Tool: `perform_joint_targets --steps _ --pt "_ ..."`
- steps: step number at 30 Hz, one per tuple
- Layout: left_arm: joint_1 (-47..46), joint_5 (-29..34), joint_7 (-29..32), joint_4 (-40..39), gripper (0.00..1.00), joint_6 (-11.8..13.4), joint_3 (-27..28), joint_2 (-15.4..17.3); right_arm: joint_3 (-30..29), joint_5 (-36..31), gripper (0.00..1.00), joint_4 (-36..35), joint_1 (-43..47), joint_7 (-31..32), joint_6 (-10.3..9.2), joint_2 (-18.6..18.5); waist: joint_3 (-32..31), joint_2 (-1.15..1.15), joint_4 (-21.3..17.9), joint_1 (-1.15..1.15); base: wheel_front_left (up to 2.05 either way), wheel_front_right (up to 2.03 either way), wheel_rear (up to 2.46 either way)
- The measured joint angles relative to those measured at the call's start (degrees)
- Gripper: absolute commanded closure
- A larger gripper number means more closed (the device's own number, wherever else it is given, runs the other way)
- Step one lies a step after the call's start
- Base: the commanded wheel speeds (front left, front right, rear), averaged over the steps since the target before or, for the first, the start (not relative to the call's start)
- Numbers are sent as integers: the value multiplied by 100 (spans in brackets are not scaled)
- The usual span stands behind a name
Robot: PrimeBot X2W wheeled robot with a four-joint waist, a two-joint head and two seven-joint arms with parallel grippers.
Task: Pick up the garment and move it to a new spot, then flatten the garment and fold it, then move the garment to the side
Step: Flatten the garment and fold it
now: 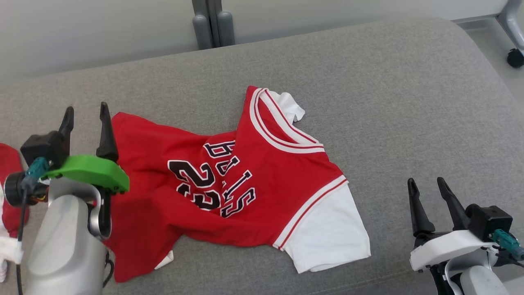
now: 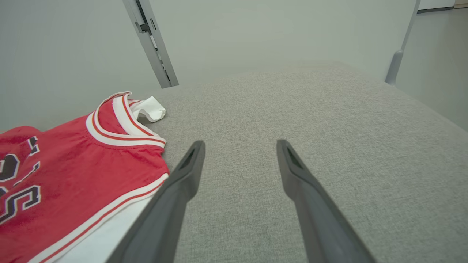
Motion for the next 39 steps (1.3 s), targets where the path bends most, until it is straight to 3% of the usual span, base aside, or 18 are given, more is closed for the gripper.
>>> perform_joint_targets --steps 8,18,27,39 --pt "1360 353 -2 -1257 0 -113 459 -220 49 -102 0 -91 121 0 0 77 -299 0 161 0 0 0 0" --pt "2575 689 -3 -2269 0 -212 552 -520 232 -270 0 -363 249 0 0 62 -657 0 381 0 0 0 0" --pt "3137 783 -3 -2688 0 -212 532 -654 363 -371 0 -660 397 1 0 9 -861 0 410 0 0 0 0" --pt "3422 814 -3 -2751 0 -343 405 -601 411 -449 0 -1024 648 145 0 -12 -974 0 416 0 0 0 0"
